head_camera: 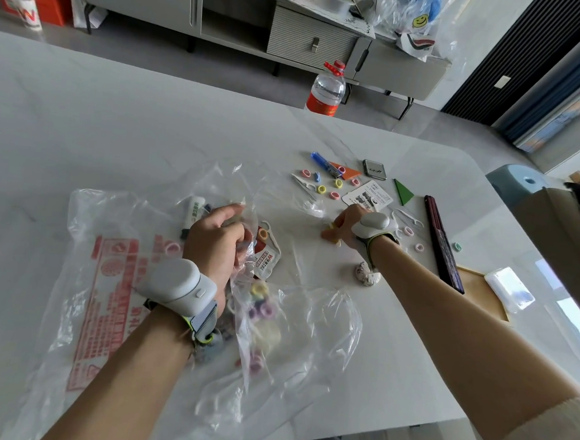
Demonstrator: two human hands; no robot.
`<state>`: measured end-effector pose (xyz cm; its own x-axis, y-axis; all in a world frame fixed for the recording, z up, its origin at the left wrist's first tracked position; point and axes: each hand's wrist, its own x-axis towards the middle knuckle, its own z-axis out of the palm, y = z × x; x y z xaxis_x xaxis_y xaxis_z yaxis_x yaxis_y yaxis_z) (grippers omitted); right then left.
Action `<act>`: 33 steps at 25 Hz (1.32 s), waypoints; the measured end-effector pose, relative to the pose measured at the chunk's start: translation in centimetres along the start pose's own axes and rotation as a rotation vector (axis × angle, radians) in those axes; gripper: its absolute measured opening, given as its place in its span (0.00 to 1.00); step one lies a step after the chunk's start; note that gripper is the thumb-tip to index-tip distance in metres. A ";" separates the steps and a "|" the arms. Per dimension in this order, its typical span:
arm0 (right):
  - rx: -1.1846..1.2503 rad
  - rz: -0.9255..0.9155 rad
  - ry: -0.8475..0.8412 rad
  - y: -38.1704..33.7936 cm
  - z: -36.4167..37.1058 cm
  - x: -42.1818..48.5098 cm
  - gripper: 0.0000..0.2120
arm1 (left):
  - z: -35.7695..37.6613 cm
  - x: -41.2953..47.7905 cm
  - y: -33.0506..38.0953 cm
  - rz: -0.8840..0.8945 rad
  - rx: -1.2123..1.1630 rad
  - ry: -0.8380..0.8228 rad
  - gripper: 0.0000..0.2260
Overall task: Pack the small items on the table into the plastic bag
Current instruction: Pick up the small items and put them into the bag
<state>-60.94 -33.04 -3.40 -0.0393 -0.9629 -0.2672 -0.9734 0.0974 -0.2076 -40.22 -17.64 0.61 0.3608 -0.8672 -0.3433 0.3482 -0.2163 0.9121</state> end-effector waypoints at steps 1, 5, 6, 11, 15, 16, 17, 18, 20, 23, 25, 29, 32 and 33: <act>0.016 0.007 -0.016 0.3 0.2 0.4 0.08 | 0.0 0.0 0.0 -0.002 -0.009 -0.003 0.22; 0.165 -0.037 -0.033 0.7 0.0 -0.8 0.08 | 0.1 -0.2 0.1 -0.004 -0.010 -0.010 0.21; 0.219 -0.047 -0.056 0.7 -0.3 -1.3 0.08 | 0.1 -0.2 0.1 -0.004 -0.012 -0.010 0.21; 0.413 -0.053 -0.155 0.9 -1.2 -3.3 0.07 | 0.1 -0.4 0.2 0.002 -0.004 -0.009 0.21; 0.569 0.083 -0.220 0.5 -1.7 -3.4 0.09 | 0.0 -0.6 0.3 0.017 0.003 -0.014 0.21; 0.581 0.108 -0.233 0.3 -1.7 -3.2 0.10 | 0.0 -0.6 0.3 0.019 0.004 -0.012 0.21; 0.583 0.130 -0.234 0.1 -1.7 -3.1 0.11 | 0.0 -0.6 0.3 0.018 0.001 -0.013 0.21; 0.580 0.144 -0.231 -0.1 -1.8 -3.1 0.12 | 0.0 -0.6 0.3 0.015 -0.003 -0.016 0.21; 0.567 0.150 -0.211 -0.2 -1.6 -3.0 0.18 | 0.0 -0.6 0.3 0.011 -0.006 -0.017 0.21; 0.451 0.087 -0.195 -0.5 -0.7 -3.1 0.26 | 0.1 -0.5 0.3 0.012 -0.014 -0.012 0.21; 0.210 0.011 -0.159 -1.4 0.0 -3.3 0.27 | 0.1 -0.4 0.2 0.012 -0.028 -0.015 0.21; -0.103 -0.049 -0.129 -2.8 0.7 -2.8 0.23 | 0.0 -0.4 0.1 0.007 -0.023 -0.017 0.21; -0.142 -0.022 -0.153 -3.2 0.3 -2.6 0.21 | -0.1 -0.4 0.2 0.010 -0.019 -0.014 0.20; -0.195 -0.029 -0.161 -3.3 0.0 -2.9 0.16 | -0.1 -0.4 0.2 0.011 -0.024 -0.013 0.20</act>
<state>-57.64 -30.58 -1.92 0.0105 -0.9106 -0.4131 -0.9993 0.0047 -0.0358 -40.21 -17.29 0.90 0.3537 -0.8751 -0.3303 0.3650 -0.1960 0.9102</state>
